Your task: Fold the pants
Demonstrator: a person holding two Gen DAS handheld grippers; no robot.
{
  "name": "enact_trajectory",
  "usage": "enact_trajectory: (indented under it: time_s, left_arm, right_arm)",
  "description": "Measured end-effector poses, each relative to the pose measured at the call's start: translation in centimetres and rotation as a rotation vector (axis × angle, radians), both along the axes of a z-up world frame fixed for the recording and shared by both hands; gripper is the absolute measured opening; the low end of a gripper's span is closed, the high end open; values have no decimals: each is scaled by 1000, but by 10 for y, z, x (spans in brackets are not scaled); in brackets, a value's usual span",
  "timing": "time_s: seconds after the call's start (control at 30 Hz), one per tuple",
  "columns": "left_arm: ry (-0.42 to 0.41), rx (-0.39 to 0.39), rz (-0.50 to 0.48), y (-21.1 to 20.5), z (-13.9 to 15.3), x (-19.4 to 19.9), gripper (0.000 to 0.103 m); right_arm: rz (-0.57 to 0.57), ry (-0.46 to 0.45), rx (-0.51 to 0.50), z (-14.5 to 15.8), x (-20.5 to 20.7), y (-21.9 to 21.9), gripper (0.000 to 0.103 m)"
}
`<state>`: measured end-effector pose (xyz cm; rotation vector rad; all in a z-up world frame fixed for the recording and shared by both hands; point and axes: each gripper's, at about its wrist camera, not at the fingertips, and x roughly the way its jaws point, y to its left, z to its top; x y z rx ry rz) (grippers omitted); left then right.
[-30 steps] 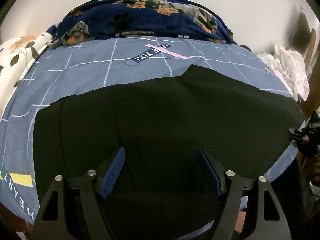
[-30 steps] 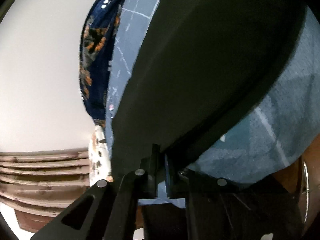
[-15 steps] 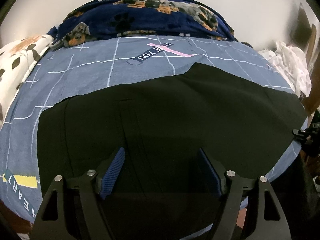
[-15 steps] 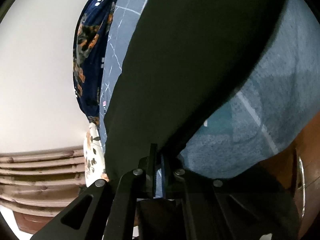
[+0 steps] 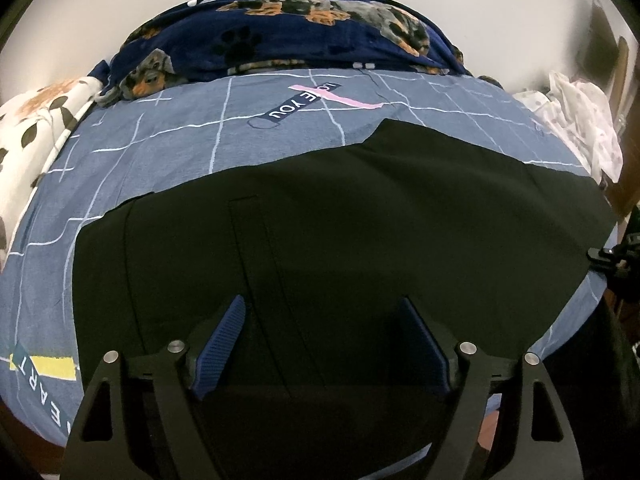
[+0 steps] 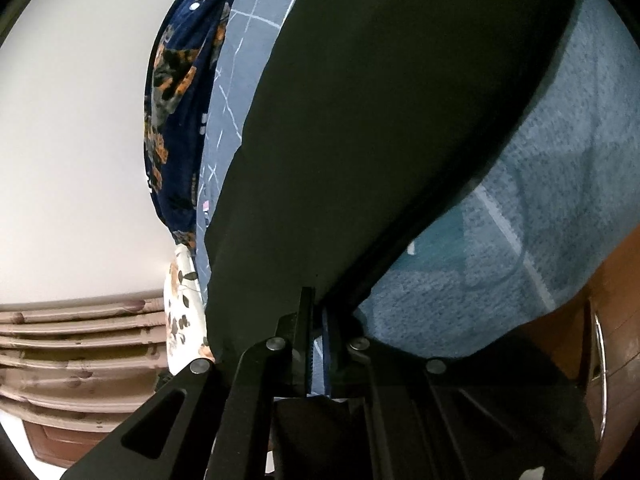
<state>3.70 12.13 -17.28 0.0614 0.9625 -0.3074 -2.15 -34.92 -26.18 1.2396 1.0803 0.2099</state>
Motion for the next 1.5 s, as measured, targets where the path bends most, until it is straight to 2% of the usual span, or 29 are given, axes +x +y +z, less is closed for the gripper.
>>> enact_trajectory:
  time_s: [0.27, 0.73, 0.87, 0.93, 1.1, 1.2, 1.3, 1.4, 1.5]
  left_arm:
    - [-5, 18, -14, -3, -1, -2, 82]
    - [-7, 39, -29, -8, -3, -4, 88]
    - [-6, 38, -27, -9, -3, -4, 88]
    - [-5, 37, -27, -9, -4, -4, 88]
    - [-5, 37, -27, -9, -4, -4, 88]
    - [-5, 38, -28, -9, -4, -4, 89]
    - [-5, 38, -27, -9, -4, -4, 89]
    - [-6, 37, -26, -9, -4, -4, 89]
    - [-6, 38, -27, -9, -4, -4, 89]
  right_arm:
    - [-27, 11, 75, -7, -1, -2, 1]
    - [-43, 19, 137, -13, -2, -6, 1]
    - [-60, 28, 178, -16, -6, -11, 4]
    - [-77, 28, 182, -11, -10, -17, 10]
    - [-166, -5, 129, 16, -27, -58, 24]
    - [-279, -42, 79, 31, -43, -101, 27]
    - [-358, -72, 72, 38, -55, -130, 28]
    - [-353, -87, 53, 39, -54, -132, 29]
    - [-267, -101, 32, 40, -37, -115, 29]
